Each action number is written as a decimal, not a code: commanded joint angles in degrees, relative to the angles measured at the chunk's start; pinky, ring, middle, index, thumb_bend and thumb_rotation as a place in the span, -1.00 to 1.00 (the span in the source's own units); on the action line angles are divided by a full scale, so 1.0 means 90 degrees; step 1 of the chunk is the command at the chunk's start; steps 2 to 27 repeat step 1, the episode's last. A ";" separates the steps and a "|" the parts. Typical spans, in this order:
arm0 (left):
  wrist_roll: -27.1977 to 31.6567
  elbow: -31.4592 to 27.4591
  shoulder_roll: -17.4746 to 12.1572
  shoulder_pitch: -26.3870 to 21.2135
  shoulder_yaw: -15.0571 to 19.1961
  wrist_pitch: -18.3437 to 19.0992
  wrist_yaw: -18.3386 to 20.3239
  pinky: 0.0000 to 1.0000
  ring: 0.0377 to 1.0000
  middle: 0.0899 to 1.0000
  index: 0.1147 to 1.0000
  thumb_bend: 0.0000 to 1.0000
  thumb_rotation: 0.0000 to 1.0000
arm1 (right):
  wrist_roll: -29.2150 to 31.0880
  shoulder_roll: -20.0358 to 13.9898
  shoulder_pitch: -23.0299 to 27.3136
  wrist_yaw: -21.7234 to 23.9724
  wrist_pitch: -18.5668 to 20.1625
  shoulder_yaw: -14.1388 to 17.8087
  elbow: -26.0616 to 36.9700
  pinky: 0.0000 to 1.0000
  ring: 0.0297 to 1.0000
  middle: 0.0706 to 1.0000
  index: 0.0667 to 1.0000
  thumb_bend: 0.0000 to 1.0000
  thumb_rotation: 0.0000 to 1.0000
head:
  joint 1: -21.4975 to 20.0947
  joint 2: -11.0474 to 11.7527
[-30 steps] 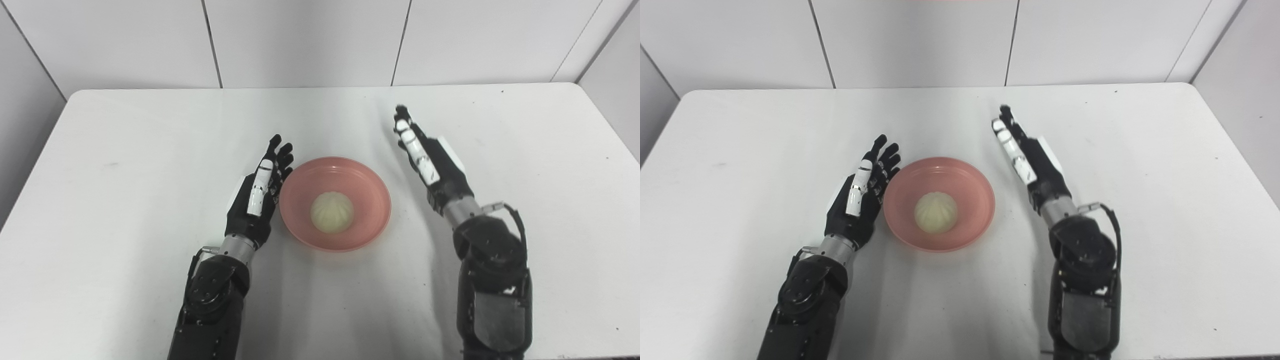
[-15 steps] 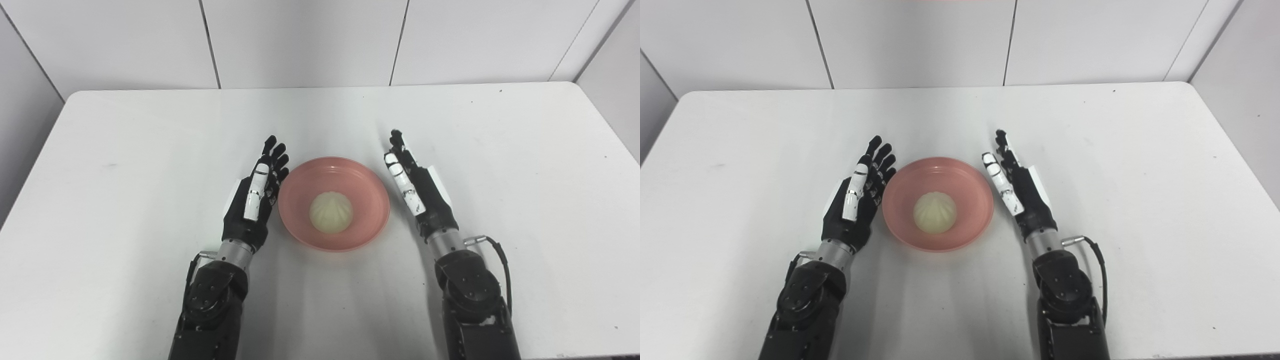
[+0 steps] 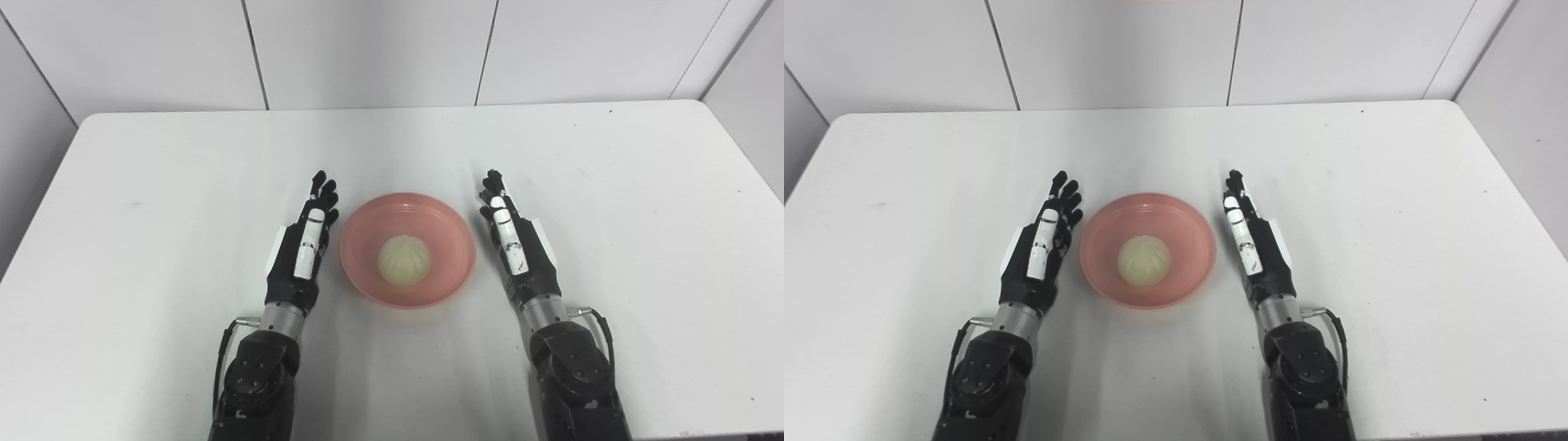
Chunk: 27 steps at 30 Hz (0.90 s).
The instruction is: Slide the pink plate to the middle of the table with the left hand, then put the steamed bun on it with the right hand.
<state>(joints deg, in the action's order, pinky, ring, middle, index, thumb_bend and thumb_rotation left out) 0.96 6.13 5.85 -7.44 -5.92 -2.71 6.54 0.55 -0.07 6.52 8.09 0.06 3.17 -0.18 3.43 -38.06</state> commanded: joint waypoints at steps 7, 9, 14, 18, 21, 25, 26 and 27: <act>0.0001 0.0231 -0.0103 0.0540 0.0027 -0.0231 -0.0044 1.00 1.00 1.00 1.00 -0.26 1.00 | 0.0157 0.0040 -0.0046 -0.0016 -0.0161 -0.0055 -0.0211 1.00 1.00 1.00 1.00 -0.53 1.00 | 0.0021 0.0017; 0.0001 0.0231 -0.0103 0.0540 0.0027 -0.0231 -0.0044 1.00 1.00 1.00 1.00 -0.26 1.00 | 0.0157 0.0040 -0.0046 -0.0016 -0.0161 -0.0055 -0.0211 1.00 1.00 1.00 1.00 -0.53 1.00 | 0.0021 0.0017; 0.0001 0.0231 -0.0103 0.0540 0.0027 -0.0231 -0.0044 1.00 1.00 1.00 1.00 -0.26 1.00 | 0.0157 0.0040 -0.0046 -0.0016 -0.0161 -0.0055 -0.0211 1.00 1.00 1.00 1.00 -0.53 1.00 | 0.0021 0.0017; 0.0001 0.0231 -0.0103 0.0540 0.0027 -0.0231 -0.0044 1.00 1.00 1.00 1.00 -0.26 1.00 | 0.0157 0.0040 -0.0046 -0.0016 -0.0161 -0.0055 -0.0211 1.00 1.00 1.00 1.00 -0.53 1.00 | 0.0021 0.0017; 0.0001 0.0231 -0.0103 0.0540 0.0027 -0.0231 -0.0044 1.00 1.00 1.00 1.00 -0.26 1.00 | 0.0157 0.0040 -0.0046 -0.0016 -0.0161 -0.0055 -0.0211 1.00 1.00 1.00 1.00 -0.53 1.00 | 0.0021 0.0017; 0.0001 0.0231 -0.0103 0.0540 0.0027 -0.0231 -0.0044 1.00 1.00 1.00 1.00 -0.26 1.00 | 0.0157 0.0040 -0.0046 -0.0016 -0.0161 -0.0055 -0.0211 1.00 1.00 1.00 1.00 -0.53 1.00 | 0.0021 0.0017; 0.0001 0.0231 -0.0103 0.0540 0.0027 -0.0231 -0.0044 1.00 1.00 1.00 1.00 -0.26 1.00 | 0.0157 0.0040 -0.0046 -0.0016 -0.0161 -0.0055 -0.0211 1.00 1.00 1.00 1.00 -0.53 1.00 | 0.0021 0.0017; 0.0001 0.0231 -0.0103 0.0540 0.0027 -0.0231 -0.0044 1.00 1.00 1.00 1.00 -0.26 1.00 | 0.0157 0.0040 -0.0046 -0.0016 -0.0161 -0.0055 -0.0211 1.00 1.00 1.00 1.00 -0.53 1.00 | 0.0021 0.0017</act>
